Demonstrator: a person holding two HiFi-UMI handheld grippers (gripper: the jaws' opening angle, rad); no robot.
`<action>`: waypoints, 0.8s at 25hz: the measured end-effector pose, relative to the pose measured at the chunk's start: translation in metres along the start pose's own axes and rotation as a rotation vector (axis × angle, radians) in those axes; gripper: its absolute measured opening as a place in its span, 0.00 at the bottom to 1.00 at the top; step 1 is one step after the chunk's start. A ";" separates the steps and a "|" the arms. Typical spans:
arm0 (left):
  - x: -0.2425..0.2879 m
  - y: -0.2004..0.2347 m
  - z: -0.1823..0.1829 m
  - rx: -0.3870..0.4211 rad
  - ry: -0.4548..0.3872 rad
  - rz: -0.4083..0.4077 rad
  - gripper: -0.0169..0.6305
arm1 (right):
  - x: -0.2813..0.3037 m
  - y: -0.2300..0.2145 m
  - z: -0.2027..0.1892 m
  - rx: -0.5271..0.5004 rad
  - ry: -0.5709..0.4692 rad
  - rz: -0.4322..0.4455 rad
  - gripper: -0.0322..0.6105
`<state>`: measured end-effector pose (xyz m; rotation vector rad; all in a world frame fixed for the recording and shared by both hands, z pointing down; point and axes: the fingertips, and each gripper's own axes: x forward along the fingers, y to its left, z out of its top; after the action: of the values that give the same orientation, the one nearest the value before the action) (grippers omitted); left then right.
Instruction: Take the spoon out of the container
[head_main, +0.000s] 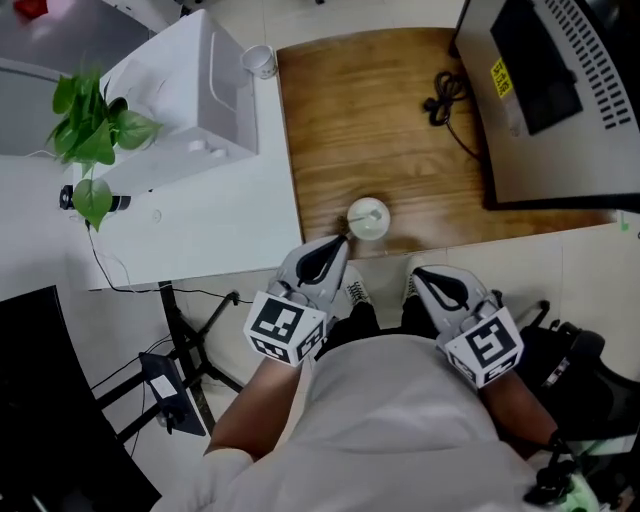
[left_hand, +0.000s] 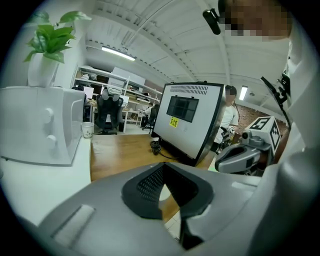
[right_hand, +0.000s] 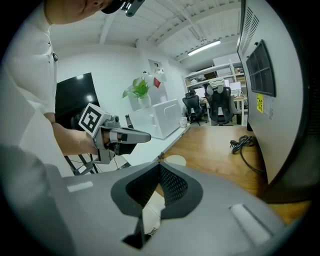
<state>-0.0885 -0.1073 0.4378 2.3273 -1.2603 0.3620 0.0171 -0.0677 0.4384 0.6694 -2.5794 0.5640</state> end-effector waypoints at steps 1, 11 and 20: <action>0.001 0.005 -0.002 -0.004 0.009 0.005 0.04 | 0.002 0.000 -0.004 0.011 0.004 -0.004 0.06; 0.018 0.044 -0.013 -0.001 0.056 0.037 0.08 | 0.014 -0.008 -0.025 0.072 0.023 -0.021 0.06; 0.032 0.059 -0.034 -0.052 0.121 0.035 0.15 | 0.024 -0.011 -0.032 0.095 0.042 -0.026 0.06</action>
<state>-0.1213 -0.1407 0.4973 2.2081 -1.2382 0.4684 0.0134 -0.0697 0.4795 0.7136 -2.5145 0.6883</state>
